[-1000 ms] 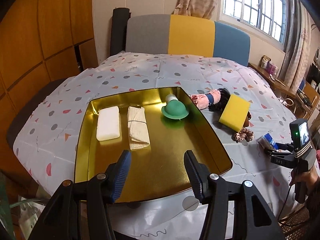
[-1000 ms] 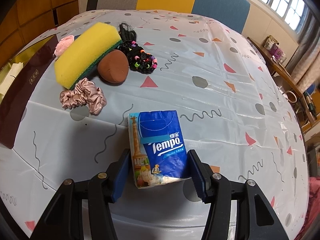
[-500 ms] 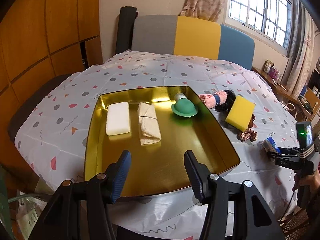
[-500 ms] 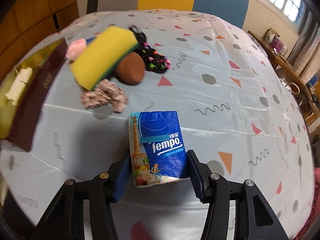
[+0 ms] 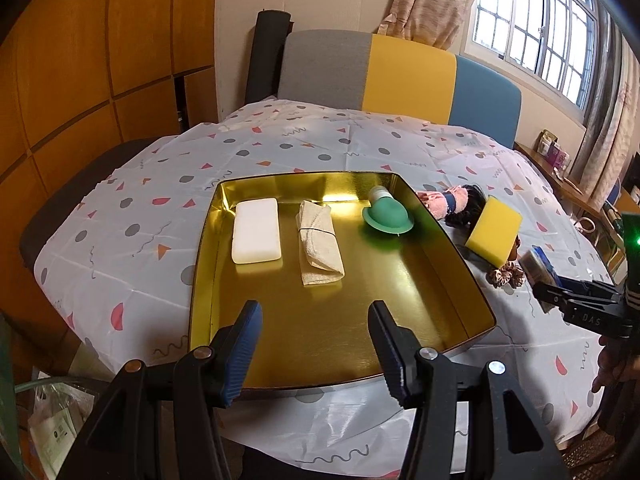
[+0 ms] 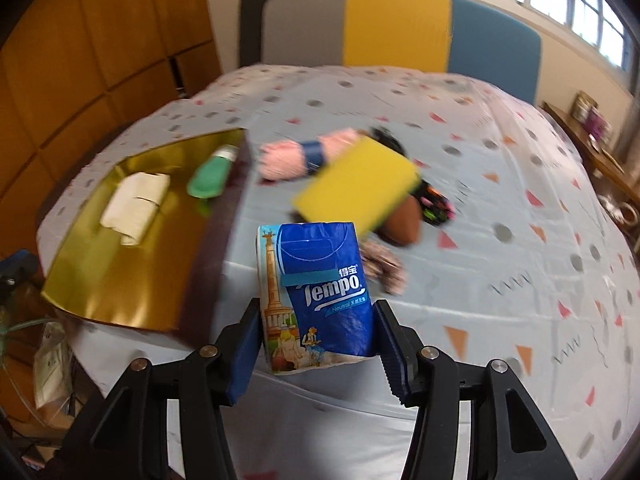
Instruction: Organize soft objects
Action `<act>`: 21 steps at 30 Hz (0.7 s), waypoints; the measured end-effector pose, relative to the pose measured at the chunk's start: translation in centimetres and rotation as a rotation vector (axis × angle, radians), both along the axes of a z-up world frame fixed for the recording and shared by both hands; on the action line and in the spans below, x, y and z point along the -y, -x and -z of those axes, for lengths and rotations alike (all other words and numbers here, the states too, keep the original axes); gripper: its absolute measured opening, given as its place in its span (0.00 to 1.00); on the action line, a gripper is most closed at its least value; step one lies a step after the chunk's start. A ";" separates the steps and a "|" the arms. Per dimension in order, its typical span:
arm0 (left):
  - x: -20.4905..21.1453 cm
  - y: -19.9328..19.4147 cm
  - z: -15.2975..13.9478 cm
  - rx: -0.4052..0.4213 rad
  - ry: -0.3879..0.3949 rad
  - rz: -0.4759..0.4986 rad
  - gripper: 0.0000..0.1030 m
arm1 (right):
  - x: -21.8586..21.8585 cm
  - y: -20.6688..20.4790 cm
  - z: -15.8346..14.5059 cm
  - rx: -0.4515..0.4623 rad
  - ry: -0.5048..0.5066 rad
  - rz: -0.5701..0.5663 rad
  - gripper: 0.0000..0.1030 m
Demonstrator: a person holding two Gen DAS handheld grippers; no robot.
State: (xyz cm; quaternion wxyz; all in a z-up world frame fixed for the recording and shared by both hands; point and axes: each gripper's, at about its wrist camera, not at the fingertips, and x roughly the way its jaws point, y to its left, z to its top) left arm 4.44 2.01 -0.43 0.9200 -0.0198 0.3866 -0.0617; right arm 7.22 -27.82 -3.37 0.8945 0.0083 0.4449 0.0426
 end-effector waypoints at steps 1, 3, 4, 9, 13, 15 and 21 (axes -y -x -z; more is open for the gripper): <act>-0.1 0.0 0.0 -0.001 0.001 -0.002 0.54 | -1.0 -0.1 -0.3 0.008 0.000 -0.021 0.53; -0.4 -0.1 0.1 -0.004 0.004 -0.009 0.54 | -2.7 -0.5 -0.6 0.015 0.000 -0.057 0.53; -0.5 -0.1 0.2 -0.008 0.007 -0.012 0.54 | -3.5 -0.6 -0.8 0.017 0.000 -0.072 0.53; -1.1 -0.2 0.6 -0.019 0.015 -0.027 0.54 | -6.8 -1.6 -1.1 0.024 -0.010 -0.125 0.53; -1.5 -0.2 0.6 -0.019 0.018 -0.039 0.54 | -9.7 -2.5 -1.4 0.028 -0.006 -0.184 0.53; -1.7 -0.1 0.5 -0.014 0.015 -0.042 0.54 | -11.0 -3.0 -1.3 0.022 0.004 -0.209 0.53; -2.1 -0.1 0.3 -0.008 0.010 -0.051 0.54 | -13.6 -6.2 0.8 -0.033 0.050 -0.230 0.53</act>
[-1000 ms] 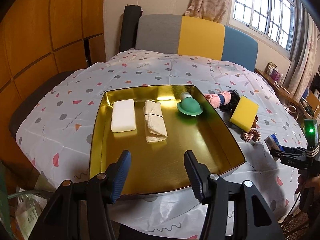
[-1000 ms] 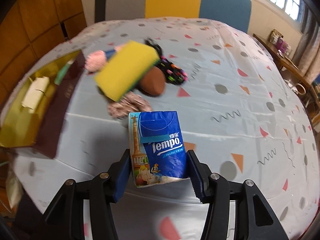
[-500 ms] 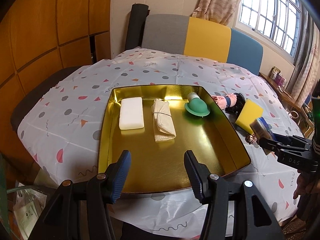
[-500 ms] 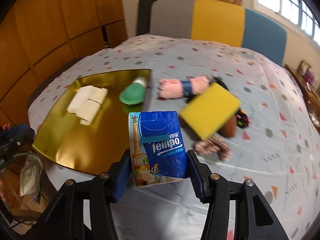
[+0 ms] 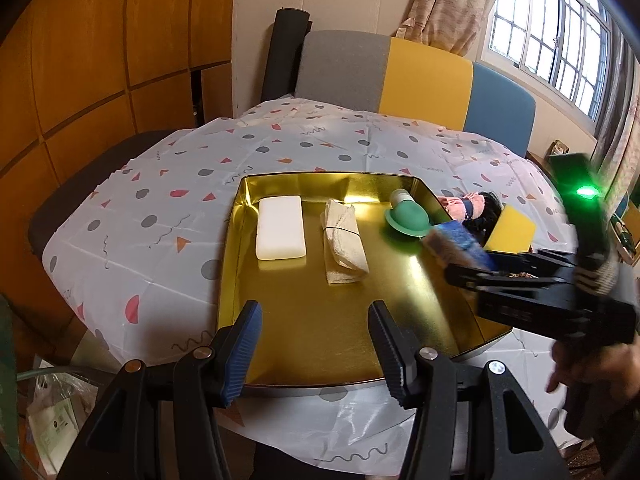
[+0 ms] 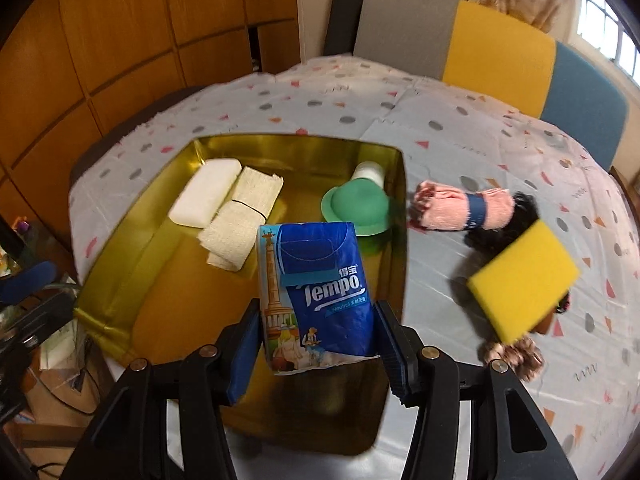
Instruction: Organize soft objects
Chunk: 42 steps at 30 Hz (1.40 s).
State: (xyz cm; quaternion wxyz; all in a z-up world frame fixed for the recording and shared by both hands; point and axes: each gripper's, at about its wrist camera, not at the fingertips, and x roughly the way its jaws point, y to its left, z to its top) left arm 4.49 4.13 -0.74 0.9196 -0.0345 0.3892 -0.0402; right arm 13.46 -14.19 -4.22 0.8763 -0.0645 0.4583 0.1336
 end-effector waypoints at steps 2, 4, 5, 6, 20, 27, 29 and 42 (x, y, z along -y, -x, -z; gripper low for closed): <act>-0.2 0.0 0.1 -0.004 0.001 -0.003 0.54 | -0.6 -1.2 1.2 -0.026 0.042 -0.001 0.53; -0.3 0.0 0.3 -0.008 0.000 -0.006 0.54 | -0.9 -1.9 2.1 -0.044 0.067 -0.002 0.53; -0.3 -0.1 0.3 -0.010 0.000 -0.007 0.54 | -1.0 -2.2 2.4 -0.048 0.081 -0.003 0.53; -0.4 0.0 0.4 -0.011 -0.001 -0.007 0.54 | -1.1 -2.3 2.6 -0.048 0.092 -0.004 0.53; -0.5 0.3 0.5 -0.015 -0.009 -0.010 0.54 | -1.8 -3.5 3.3 -0.036 0.141 0.001 0.53; -0.3 0.3 0.6 -0.022 -0.018 -0.006 0.54 | -1.5 -2.8 2.6 -0.025 0.095 0.009 0.62; -0.2 0.4 0.6 -0.019 -0.017 -0.004 0.54 | -1.1 -2.4 1.9 -0.012 0.063 0.017 0.65; 1.5 0.0 1.2 -0.061 0.013 0.050 0.54 | 5.7 0.9 -1.9 0.087 -0.043 0.150 0.74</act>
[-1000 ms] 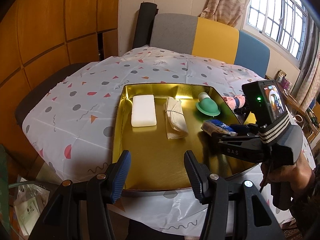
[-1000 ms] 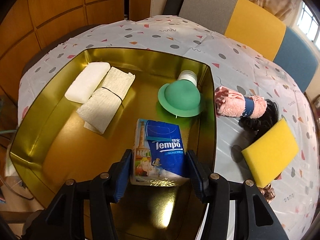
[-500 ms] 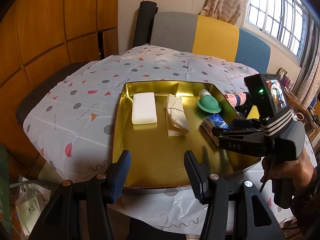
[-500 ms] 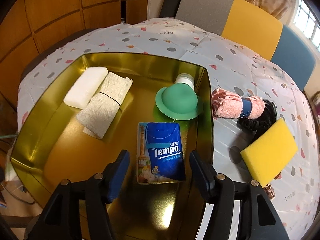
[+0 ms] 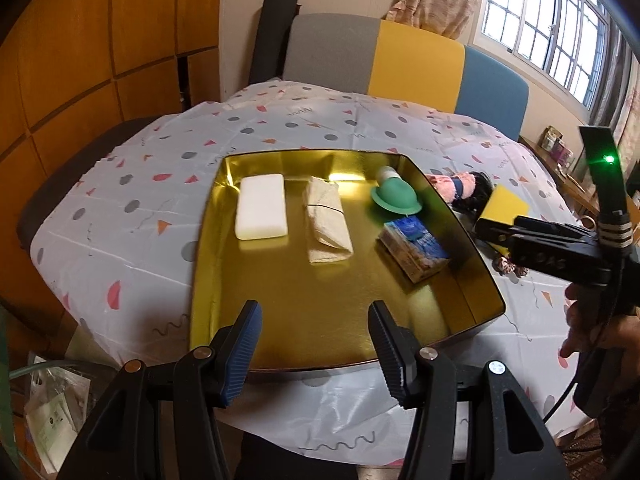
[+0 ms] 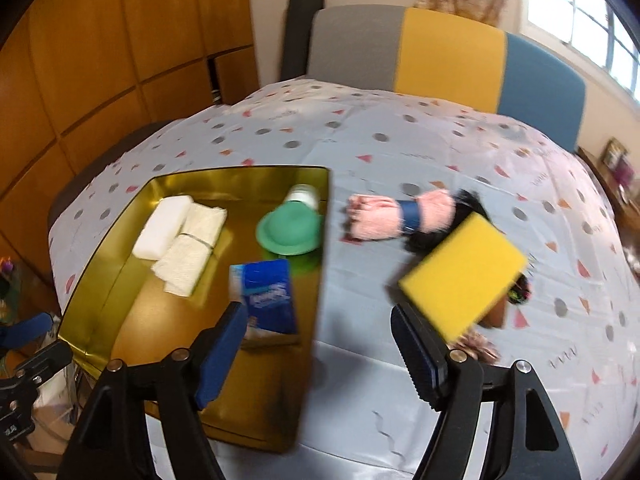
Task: Organize soft objects
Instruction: 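Open the right tool to release the Tempo pack while left tool reaches the yellow sponge, then grasp the yellow sponge with left tool while right tool grasps the mauve scrunchie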
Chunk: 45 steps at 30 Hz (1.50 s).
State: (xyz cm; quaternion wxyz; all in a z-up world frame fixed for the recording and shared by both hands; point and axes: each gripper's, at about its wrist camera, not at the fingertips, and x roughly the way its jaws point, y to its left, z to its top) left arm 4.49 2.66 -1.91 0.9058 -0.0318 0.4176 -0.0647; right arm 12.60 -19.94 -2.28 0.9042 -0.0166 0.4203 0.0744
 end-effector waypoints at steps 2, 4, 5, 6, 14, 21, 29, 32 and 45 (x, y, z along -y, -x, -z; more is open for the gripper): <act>0.5 0.0 0.1 -0.013 0.015 0.012 0.54 | 1.4 0.3 -0.1 0.004 -0.005 0.027 0.74; 0.9 -0.1 0.2 -0.025 0.023 0.026 0.54 | 2.5 0.7 -0.1 0.006 -0.008 0.049 0.74; 1.1 -0.1 0.3 -0.030 0.023 0.036 0.54 | 3.3 1.0 -0.1 0.008 -0.012 0.063 0.74; 1.4 -0.1 0.2 -0.031 0.020 0.047 0.54 | 3.9 1.2 -0.2 0.010 -0.017 0.071 0.75; 4.6 -0.5 -1.4 0.004 -0.023 0.143 0.54 | 11.4 3.5 0.0 0.004 0.011 0.191 0.80; 10.4 -2.3 -2.4 0.000 -0.046 0.277 0.54 | 19.4 5.4 1.7 -0.024 0.032 0.344 0.80; 18.4 -6.5 -1.6 -0.053 -0.075 0.444 0.76 | 24.4 6.4 3.6 -0.043 -0.107 0.476 0.80; 21.2 -8.2 -0.6 -0.084 -0.103 0.486 0.76 | 24.9 6.5 2.9 -0.018 -0.158 0.479 0.82; 28.1 -14.5 3.2 -0.179 -0.165 0.564 0.90 | 25.4 6.3 2.4 -0.012 -0.192 0.495 0.83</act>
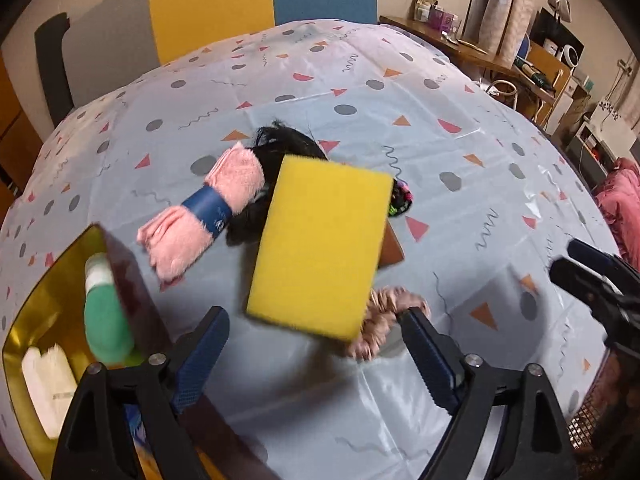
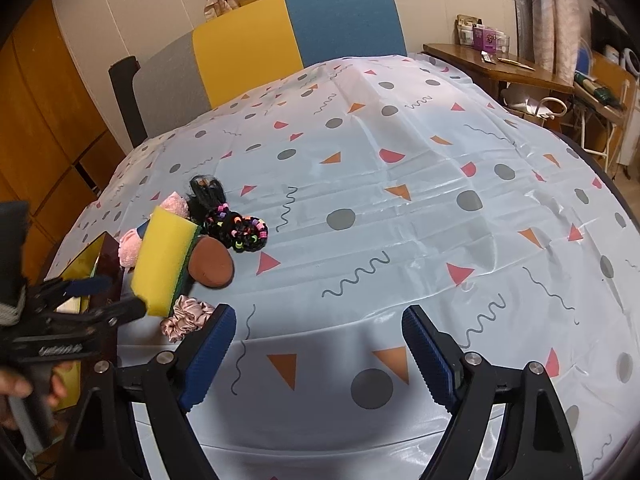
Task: Organize soft objects
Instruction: 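Grasp the yellow sponge with left tool while right tool grasps the mauve scrunchie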
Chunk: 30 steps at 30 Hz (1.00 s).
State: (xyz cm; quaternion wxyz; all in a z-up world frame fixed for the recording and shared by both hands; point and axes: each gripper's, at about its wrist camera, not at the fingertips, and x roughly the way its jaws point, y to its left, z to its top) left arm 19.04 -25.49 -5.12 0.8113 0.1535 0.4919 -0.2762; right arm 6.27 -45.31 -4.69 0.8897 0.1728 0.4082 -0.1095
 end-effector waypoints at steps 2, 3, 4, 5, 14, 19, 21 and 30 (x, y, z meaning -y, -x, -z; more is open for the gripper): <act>0.6 -0.7 0.1 0.008 0.001 0.011 0.92 | 0.0 -0.1 0.1 -0.006 -0.004 -0.005 0.84; 0.9 -0.9 0.0 0.018 0.008 0.022 0.93 | 0.0 -0.1 0.1 -0.008 -0.005 -0.003 0.84; 1.1 -1.1 0.0 0.029 0.010 0.028 0.94 | 0.0 -0.1 0.1 -0.009 -0.006 -0.004 0.84; 1.3 -1.3 0.1 0.039 0.004 0.031 0.94 | 0.0 -0.2 0.2 -0.011 -0.009 -0.007 0.84; 1.1 -1.7 1.0 0.014 0.044 -0.013 0.62 | -0.3 -0.3 0.5 -0.024 0.001 -0.016 0.84; -2.1 1.4 -1.7 0.041 0.129 -0.033 0.62 | -0.5 -0.5 0.9 -0.039 0.000 -0.028 0.84; -3.4 2.6 -2.5 0.037 0.156 -0.044 0.62 | -1.0 -0.6 1.1 -0.049 0.002 -0.048 0.84; -10.8 8.1 -4.3 0.040 0.237 -0.138 0.62 | -5.3 -1.5 2.8 -0.084 0.029 -0.226 0.78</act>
